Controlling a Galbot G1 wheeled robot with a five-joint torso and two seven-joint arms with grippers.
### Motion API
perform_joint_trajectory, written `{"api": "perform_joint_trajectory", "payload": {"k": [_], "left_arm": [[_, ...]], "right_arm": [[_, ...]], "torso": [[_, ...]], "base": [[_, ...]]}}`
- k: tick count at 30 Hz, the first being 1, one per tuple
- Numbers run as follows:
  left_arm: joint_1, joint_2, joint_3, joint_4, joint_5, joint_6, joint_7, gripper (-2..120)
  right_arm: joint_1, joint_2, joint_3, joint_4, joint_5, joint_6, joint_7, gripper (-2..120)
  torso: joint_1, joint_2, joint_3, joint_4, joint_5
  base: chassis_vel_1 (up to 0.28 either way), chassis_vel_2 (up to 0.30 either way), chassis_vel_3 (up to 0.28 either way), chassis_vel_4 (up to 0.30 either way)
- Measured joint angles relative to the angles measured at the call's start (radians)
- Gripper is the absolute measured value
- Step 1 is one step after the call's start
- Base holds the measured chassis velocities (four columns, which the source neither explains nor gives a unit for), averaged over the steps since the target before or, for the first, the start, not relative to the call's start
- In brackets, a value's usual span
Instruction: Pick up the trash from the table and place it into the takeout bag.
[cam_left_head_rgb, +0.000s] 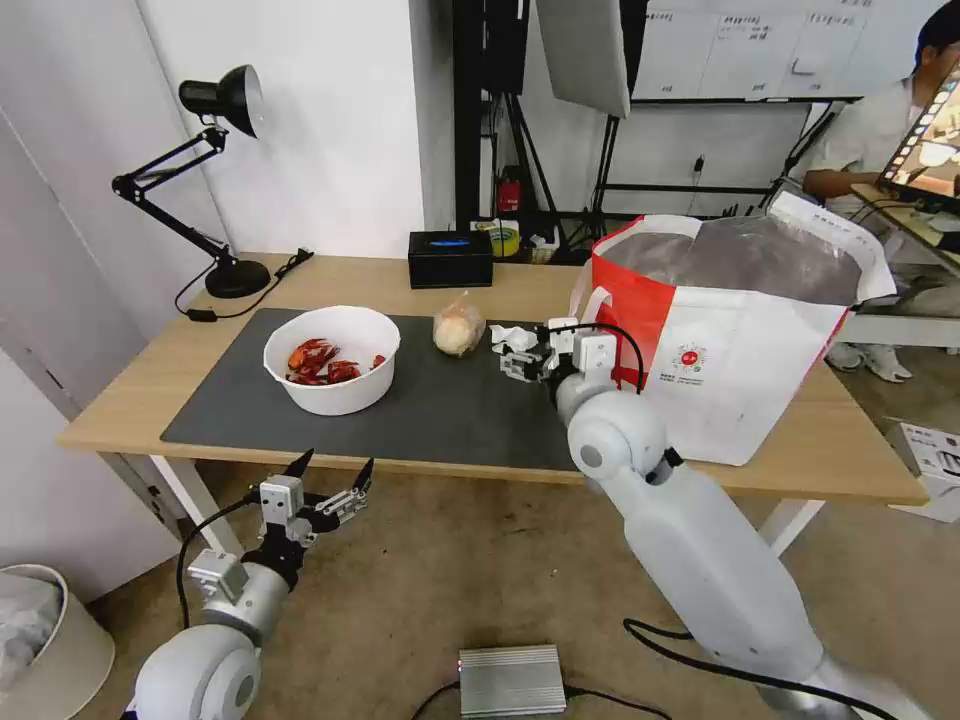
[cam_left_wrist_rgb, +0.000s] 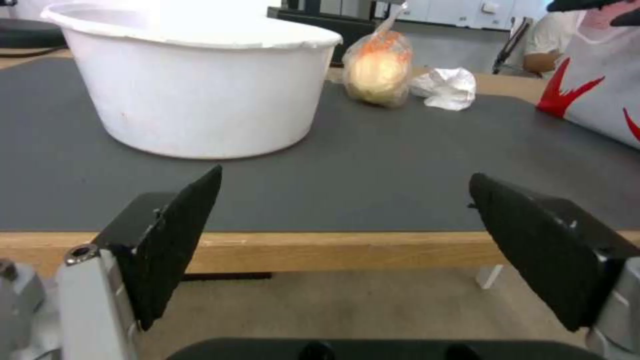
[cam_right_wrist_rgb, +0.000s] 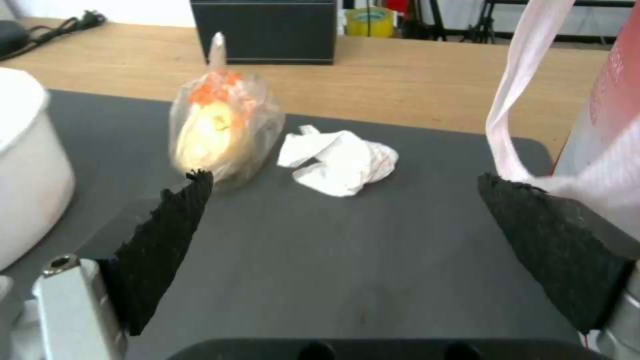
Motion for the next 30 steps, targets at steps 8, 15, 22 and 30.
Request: {"api": "perform_joint_trajectory", "payload": {"k": [8, 15, 22, 30], "left_arm": [[0.008, -0.021, 0.0, -0.001, 0.008, -0.002, 0.001, 100], [0.013, -0.022, -0.006, -0.006, 0.008, -0.004, 0.001, 100], [0.015, -0.024, -0.009, -0.009, 0.008, -0.005, 0.001, 100], [0.012, -0.023, -0.011, -0.008, 0.005, -0.008, 0.001, 100]], "right_arm": [[0.121, 0.122, -0.031, -0.216, -0.035, -0.005, 0.04, 100], [0.167, 0.189, -0.033, -0.332, -0.066, -0.005, 0.047, 100], [0.2, 0.221, -0.024, -0.417, -0.075, -0.003, 0.047, 100], [0.232, 0.251, -0.01, -0.518, -0.111, 0.005, 0.024, 100]], "torso": [[0.0, 0.0, 0.0, 0.0001, -0.0001], [0.0, 0.0, 0.0, 0.0001, 0.0], [0.0, 0.0, 0.0, 0.0001, 0.0], [0.0, 0.0, 0.0, 0.0, 0.0]], "base": [[0.0, 0.0, 0.0, 0.0], [0.0, 0.0, 0.0, 0.0], [0.0, 0.0, 0.0, 0.0], [0.0, 0.0, 0.0, 0.0]]}}
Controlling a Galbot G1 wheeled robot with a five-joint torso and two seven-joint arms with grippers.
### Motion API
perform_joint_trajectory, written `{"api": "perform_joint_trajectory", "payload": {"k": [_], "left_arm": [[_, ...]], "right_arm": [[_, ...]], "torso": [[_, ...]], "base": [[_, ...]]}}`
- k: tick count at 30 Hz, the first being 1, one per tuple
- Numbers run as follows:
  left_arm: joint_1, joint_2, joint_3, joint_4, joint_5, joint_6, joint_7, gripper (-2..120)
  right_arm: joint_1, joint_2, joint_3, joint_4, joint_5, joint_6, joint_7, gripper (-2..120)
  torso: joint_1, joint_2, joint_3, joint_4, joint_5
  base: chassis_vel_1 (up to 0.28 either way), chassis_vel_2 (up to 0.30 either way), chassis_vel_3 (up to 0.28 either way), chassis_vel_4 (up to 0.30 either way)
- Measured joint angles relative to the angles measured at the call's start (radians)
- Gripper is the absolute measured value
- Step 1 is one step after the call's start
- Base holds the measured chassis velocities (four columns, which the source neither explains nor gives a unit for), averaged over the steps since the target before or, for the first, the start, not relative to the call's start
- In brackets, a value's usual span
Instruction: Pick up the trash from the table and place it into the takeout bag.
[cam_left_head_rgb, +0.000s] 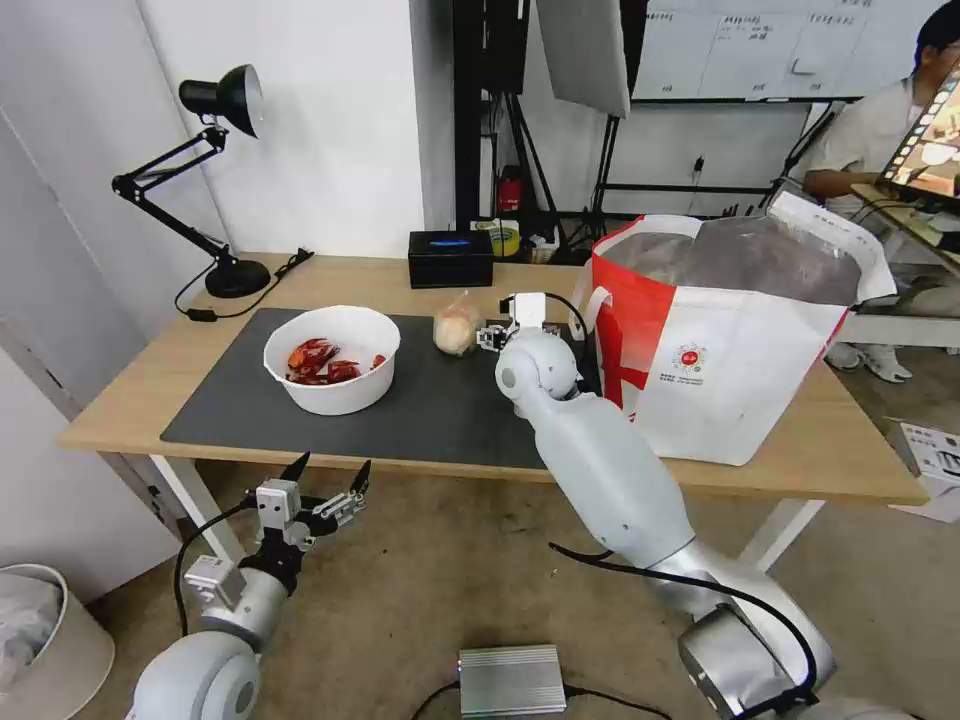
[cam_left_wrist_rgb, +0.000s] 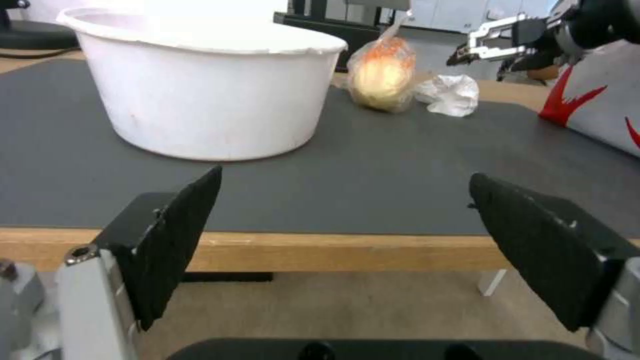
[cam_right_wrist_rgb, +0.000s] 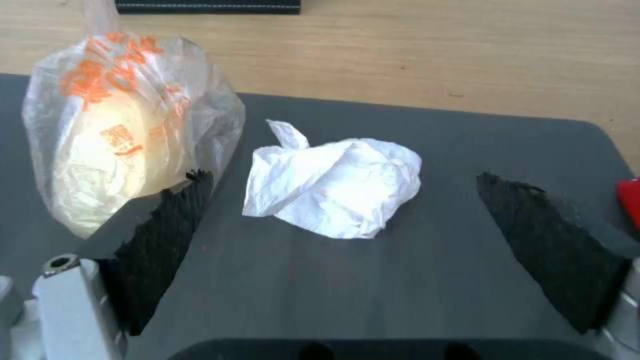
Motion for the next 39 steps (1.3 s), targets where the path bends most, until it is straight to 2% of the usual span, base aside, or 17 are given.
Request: {"api": "perform_joint_trajectory", "payload": {"k": [39], "left_arm": [[-0.006, 0.004, 0.015, 0.0, 0.001, -0.002, 0.001, 100]], "right_arm": [[0.116, 0.024, 0.027, -0.182, -0.009, 0.01, -0.089, 100]], "torso": [[0.0, 0.0, 0.0, 0.0, 0.0]], "base": [[0.0, 0.0, 0.0, 0.0]]}}
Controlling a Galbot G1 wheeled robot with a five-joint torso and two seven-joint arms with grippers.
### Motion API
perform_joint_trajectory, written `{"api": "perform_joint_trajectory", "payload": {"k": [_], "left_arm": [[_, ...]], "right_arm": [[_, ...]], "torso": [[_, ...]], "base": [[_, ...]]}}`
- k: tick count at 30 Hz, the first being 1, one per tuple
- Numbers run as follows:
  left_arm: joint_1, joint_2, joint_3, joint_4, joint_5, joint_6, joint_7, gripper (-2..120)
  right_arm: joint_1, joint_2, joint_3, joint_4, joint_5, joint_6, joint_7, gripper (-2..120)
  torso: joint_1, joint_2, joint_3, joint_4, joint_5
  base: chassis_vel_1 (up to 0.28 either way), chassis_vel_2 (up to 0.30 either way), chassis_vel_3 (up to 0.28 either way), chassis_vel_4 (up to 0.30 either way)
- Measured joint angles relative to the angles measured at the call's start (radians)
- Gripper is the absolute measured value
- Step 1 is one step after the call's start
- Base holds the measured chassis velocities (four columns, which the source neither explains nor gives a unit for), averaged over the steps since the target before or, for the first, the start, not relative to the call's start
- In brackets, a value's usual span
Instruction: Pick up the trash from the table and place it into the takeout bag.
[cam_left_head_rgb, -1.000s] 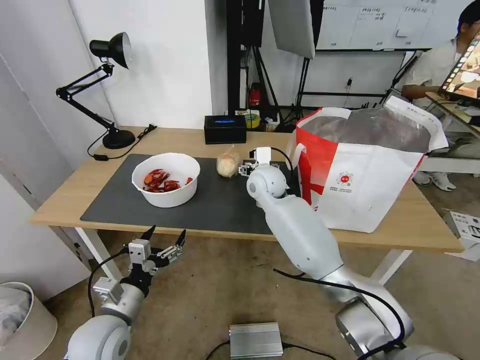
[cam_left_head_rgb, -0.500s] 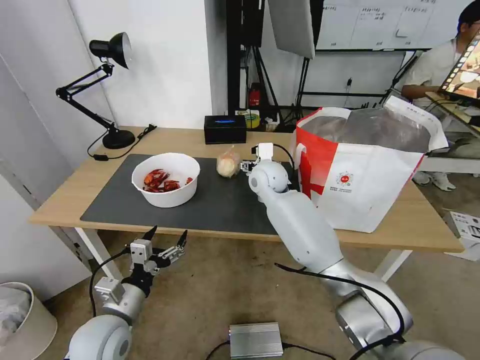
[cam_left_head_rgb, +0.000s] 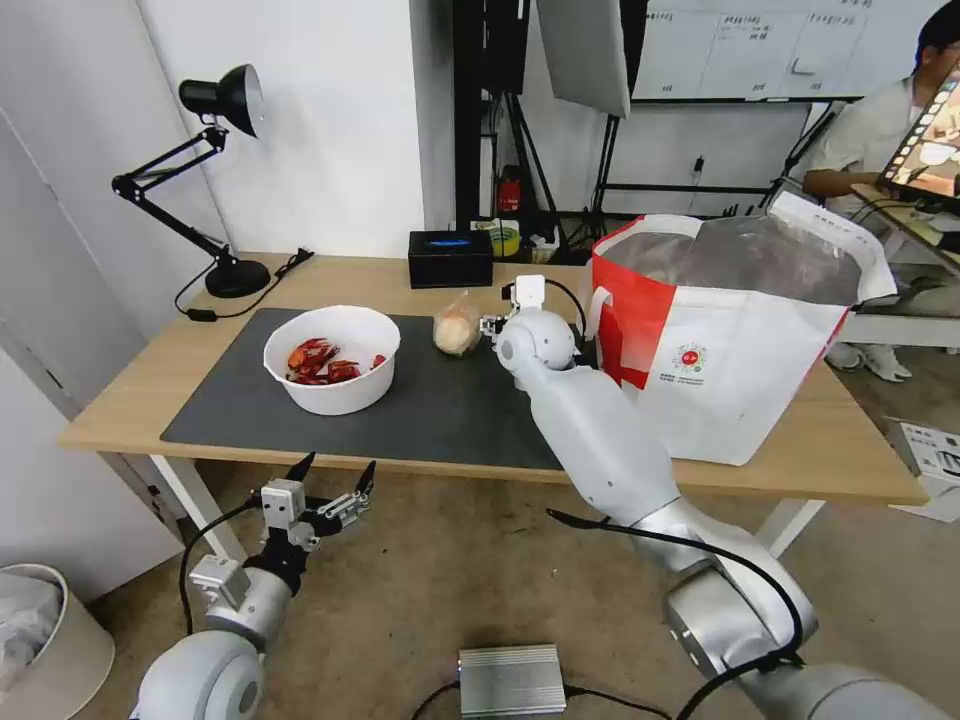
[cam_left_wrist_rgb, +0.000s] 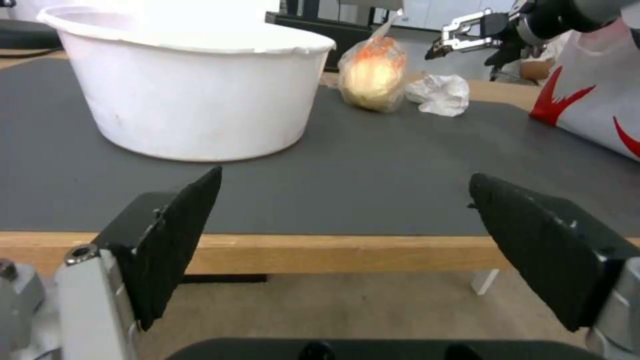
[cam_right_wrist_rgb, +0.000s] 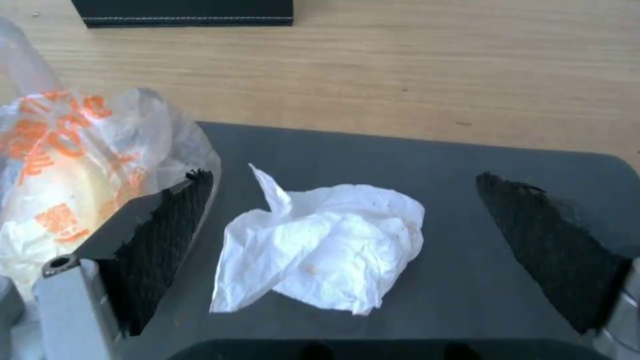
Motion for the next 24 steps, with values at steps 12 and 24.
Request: {"api": "perform_joint_trajectory", "payload": {"k": [12, 24], "left_arm": [[-0.007, 0.007, 0.008, -0.004, 0.0, 0.0, 0.0, 100], [-0.009, 0.014, 0.008, -0.011, -0.001, 0.0, 0.0, 100]], "right_arm": [[0.018, -0.014, 0.002, -0.032, 0.0, -0.008, -0.031, 100], [0.027, -0.013, 0.001, -0.056, -0.001, -0.017, -0.073, 100]], "torso": [[0.0, 0.0, 0.0, -0.0001, 0.0], [0.0, 0.0, 0.0, 0.0, 0.0]], "base": [[0.0, 0.0, 0.0, 0.0], [0.0, 0.0, 0.0, 0.0]]}}
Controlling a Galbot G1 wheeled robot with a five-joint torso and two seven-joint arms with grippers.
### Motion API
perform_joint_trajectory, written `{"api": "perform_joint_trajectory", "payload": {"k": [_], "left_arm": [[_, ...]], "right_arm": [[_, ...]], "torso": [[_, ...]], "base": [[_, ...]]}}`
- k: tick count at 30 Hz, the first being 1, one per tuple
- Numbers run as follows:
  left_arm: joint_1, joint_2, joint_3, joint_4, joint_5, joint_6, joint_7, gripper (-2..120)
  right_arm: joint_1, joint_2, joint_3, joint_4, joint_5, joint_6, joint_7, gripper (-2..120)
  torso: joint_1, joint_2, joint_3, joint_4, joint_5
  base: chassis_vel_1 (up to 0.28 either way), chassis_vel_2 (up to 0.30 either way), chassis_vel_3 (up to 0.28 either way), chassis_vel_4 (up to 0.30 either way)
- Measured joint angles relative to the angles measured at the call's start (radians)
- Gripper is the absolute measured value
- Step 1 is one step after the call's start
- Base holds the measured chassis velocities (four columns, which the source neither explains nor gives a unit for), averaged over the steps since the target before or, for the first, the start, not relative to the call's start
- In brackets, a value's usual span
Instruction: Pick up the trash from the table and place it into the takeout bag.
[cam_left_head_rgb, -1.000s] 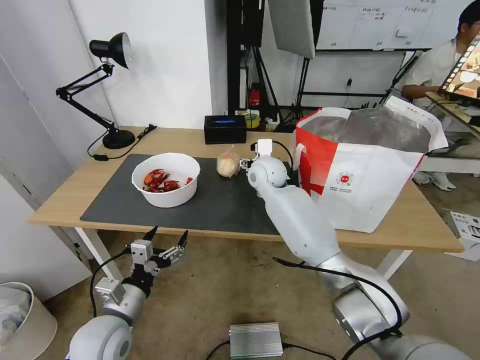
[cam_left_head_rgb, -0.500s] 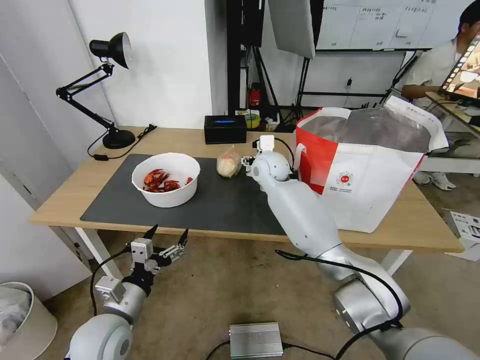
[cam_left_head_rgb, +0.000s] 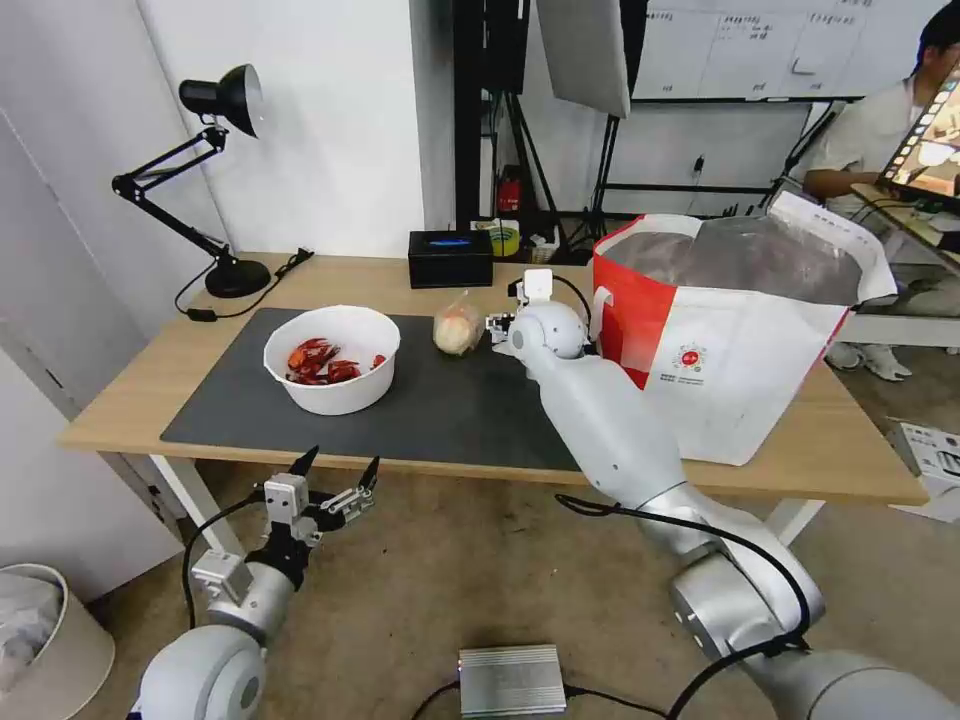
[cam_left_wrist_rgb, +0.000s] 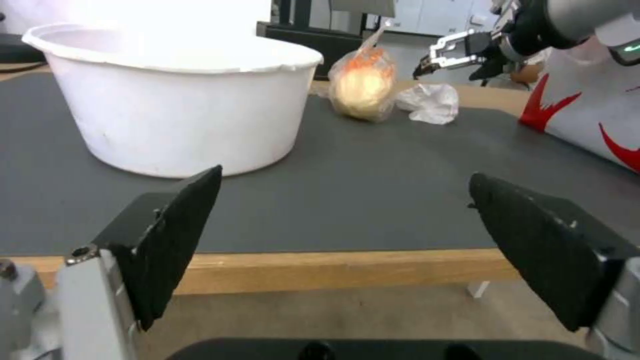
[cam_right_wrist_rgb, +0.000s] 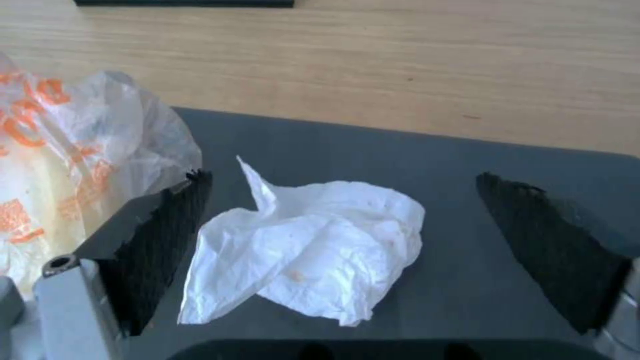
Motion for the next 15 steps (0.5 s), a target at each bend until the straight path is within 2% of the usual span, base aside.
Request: {"api": "perform_joint_trajectory", "payload": {"k": [15], "left_arm": [[-0.002, -0.001, 0.011, -0.002, 0.003, 0.0, 0.0, 100]], "right_arm": [[0.01, -0.007, -0.012, -0.03, 0.001, -0.001, -0.037, 100]], "torso": [[0.0, 0.0, 0.0, 0.0, 0.0]], "base": [[0.0, 0.0, 0.0, 0.0]]}}
